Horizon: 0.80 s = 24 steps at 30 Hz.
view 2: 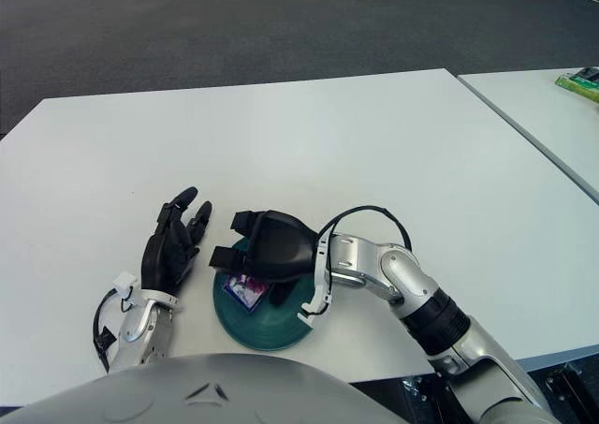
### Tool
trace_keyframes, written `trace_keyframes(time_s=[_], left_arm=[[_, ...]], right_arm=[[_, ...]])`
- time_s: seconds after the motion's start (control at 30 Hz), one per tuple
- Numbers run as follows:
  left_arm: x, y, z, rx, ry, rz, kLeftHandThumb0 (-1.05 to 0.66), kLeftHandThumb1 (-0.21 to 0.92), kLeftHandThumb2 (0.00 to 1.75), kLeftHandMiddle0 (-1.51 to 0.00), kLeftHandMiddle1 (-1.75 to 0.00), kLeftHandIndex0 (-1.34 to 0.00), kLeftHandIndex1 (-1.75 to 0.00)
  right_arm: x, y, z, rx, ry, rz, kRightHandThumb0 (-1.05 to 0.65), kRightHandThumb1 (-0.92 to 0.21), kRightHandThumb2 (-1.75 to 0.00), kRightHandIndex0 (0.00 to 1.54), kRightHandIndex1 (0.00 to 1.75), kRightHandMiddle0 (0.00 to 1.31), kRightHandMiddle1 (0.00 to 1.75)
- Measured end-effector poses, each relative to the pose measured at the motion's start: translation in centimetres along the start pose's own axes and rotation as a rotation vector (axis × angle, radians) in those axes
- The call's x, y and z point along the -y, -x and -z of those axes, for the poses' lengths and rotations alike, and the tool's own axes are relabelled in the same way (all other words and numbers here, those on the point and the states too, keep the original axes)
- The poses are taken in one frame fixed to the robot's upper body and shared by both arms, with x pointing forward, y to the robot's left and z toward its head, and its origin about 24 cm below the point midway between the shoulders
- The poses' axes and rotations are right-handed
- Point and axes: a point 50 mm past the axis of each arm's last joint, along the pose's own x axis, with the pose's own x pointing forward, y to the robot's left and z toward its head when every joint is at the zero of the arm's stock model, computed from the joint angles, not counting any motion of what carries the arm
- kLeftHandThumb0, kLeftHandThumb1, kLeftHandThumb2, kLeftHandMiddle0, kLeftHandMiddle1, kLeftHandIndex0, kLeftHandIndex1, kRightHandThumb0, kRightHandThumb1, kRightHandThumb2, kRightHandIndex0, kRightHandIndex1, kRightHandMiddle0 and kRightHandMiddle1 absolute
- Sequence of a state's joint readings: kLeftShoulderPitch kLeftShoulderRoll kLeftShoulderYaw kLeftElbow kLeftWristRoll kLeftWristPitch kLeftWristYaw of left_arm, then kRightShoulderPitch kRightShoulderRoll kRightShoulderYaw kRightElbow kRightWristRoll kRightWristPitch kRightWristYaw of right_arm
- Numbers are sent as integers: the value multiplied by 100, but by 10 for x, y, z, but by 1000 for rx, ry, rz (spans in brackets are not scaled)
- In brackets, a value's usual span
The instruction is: Put the gum into the plate.
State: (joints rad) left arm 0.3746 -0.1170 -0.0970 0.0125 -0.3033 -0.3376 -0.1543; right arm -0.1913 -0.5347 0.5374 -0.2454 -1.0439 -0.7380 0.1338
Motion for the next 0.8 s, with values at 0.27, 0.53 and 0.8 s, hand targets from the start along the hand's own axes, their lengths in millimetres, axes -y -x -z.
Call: trace_keyframes(time_s=[0.27,0.53,0.8], left_arm=[[-2,1,-1,-5,11,0,-86,92,88,-39,0,0,-77],[-2,2,-1,-6,2,1,-88,92,92,-40,-1,0,-77],[-1,5,-3,1,-2,0,-85,92,96,-39,0,0,-77]], right_arm=[[-1,1,0,-58,-36,70,-36,-92,-52,35,175,20,175],[6,12,3,-77,16,9,-80,-92,-93,28,27,1,63],[8,17,5,-92,24,-89,-94,-92,-107,13,1,0,32]])
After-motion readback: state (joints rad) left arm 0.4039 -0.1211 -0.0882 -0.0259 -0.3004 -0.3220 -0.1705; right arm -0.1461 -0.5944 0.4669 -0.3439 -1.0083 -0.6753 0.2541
